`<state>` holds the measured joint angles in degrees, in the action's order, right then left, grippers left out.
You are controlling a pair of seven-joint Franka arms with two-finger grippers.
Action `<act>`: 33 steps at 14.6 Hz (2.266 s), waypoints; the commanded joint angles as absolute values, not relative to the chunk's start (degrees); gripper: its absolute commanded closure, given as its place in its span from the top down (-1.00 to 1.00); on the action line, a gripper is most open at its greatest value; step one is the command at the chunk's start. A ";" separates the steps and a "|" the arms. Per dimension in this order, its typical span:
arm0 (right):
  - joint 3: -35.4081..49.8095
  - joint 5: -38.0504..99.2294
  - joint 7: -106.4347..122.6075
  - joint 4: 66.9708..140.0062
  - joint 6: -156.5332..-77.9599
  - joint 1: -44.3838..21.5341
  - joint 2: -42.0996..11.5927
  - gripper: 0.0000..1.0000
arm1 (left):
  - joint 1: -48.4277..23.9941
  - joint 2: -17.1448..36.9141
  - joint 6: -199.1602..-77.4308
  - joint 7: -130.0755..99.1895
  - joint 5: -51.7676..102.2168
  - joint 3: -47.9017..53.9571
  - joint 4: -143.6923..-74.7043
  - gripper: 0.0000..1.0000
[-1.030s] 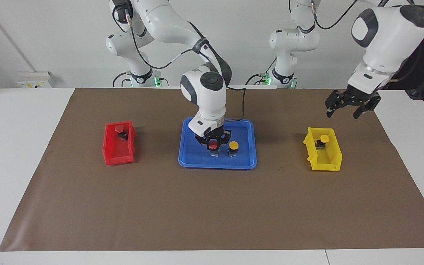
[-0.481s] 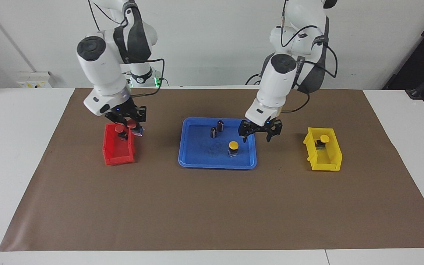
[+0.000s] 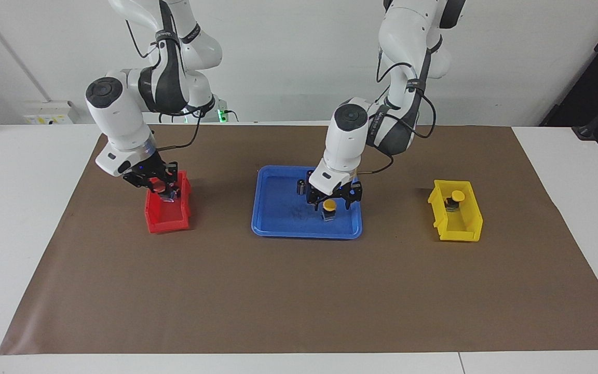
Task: Sort red and yellow buttons by color
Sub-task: 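Carry the red button to the red bin while the left gripper grasps the yellow button, then drop the yellow button into the yellow bin while the right gripper withdraws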
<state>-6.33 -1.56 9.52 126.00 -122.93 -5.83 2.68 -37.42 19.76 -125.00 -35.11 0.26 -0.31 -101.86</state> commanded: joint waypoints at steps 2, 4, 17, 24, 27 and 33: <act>-5.36 -2.64 10.72 130.61 -128.23 -4.39 3.35 -0.68 | -38.32 19.78 -124.72 -38.14 -1.05 -1.14 -101.95 0.60; -5.36 -2.72 11.07 130.78 -129.89 -4.13 2.20 -0.68 | -38.58 19.69 -124.37 -39.02 -1.05 -1.14 -102.04 0.43; -5.36 -2.72 11.16 134.30 -135.97 -3.25 0.35 -0.52 | -38.94 19.51 -122.61 -40.60 -0.79 -1.14 -101.78 -0.97; -5.36 -2.81 11.25 121.93 -121.23 -3.78 -1.23 0.44 | -29.73 10.99 -105.13 -33.43 -3.41 -2.98 -96.24 -0.97; -5.10 -1.85 10.98 111.75 -109.73 -3.78 -0.26 0.91 | -19.38 11.07 -105.99 -20.78 -5.01 -4.04 -95.80 -0.97; -4.75 -0.53 10.28 91.97 -88.01 -3.61 1.94 1.00 | -5.11 11.08 -113.98 -4.58 -5.10 -3.96 -98.86 -0.97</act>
<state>-5.41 -1.47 9.98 97.97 -93.42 -4.80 2.47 -6.43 11.64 -110.69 -5.97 -4.06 -4.79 -96.49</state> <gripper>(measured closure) 0.000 0.586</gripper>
